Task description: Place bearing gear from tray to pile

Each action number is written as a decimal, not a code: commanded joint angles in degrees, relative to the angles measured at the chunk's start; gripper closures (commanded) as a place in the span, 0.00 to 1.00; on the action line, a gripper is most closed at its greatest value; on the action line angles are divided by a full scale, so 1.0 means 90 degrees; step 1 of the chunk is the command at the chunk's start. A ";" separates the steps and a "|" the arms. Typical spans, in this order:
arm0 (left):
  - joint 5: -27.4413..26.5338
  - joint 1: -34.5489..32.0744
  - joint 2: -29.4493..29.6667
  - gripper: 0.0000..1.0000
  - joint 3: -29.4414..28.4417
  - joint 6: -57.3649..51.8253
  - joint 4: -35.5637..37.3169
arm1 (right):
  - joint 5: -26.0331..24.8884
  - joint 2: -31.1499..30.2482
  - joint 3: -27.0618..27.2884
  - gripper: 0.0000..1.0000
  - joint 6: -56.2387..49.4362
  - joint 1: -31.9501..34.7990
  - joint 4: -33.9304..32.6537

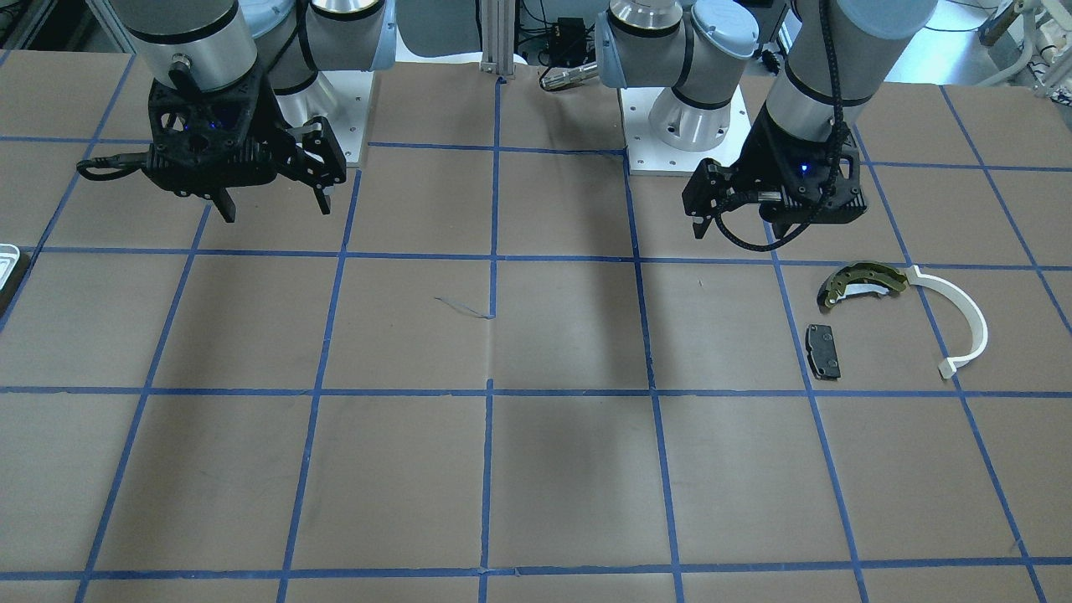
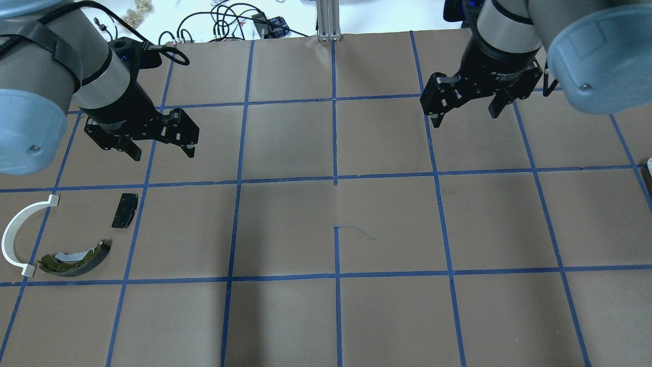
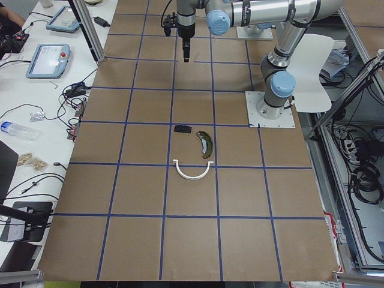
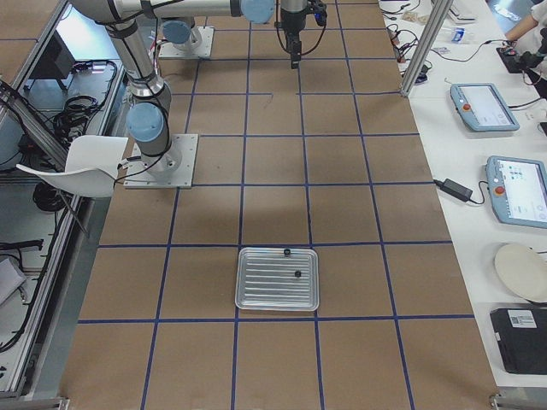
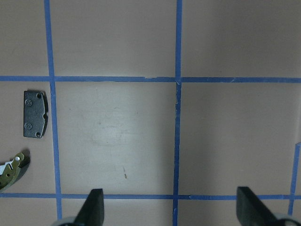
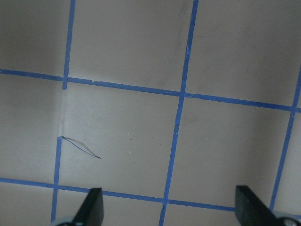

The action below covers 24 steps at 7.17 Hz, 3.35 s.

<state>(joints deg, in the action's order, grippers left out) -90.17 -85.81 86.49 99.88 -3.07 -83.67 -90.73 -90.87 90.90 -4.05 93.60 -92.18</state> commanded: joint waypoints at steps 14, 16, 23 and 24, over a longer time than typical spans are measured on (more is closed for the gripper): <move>-0.0010 -0.0006 0.0067 0.00 0.0016 -0.0010 0.0254 | -0.0183 0.2728 0.0066 0.00 -0.4126 -0.5612 -0.2250; -0.0020 0.0004 0.0039 0.00 0.0083 -0.0011 0.0303 | -0.0202 0.3521 0.0047 0.00 -0.5074 -0.5819 -0.3356; -0.0020 -0.0006 0.0038 0.00 0.0133 -0.0206 0.0312 | -0.0163 0.4041 -0.0071 0.38 -0.6122 -0.6162 -0.3966; 0.0000 -0.0006 0.0086 0.00 0.0123 -0.0206 0.0322 | -0.0192 0.4051 -0.0061 0.52 -0.6122 -0.6162 -0.3957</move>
<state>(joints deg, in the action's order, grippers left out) -90.34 -85.87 86.97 101.05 -4.92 -80.84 -92.24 -54.75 90.42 -59.06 38.15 -127.80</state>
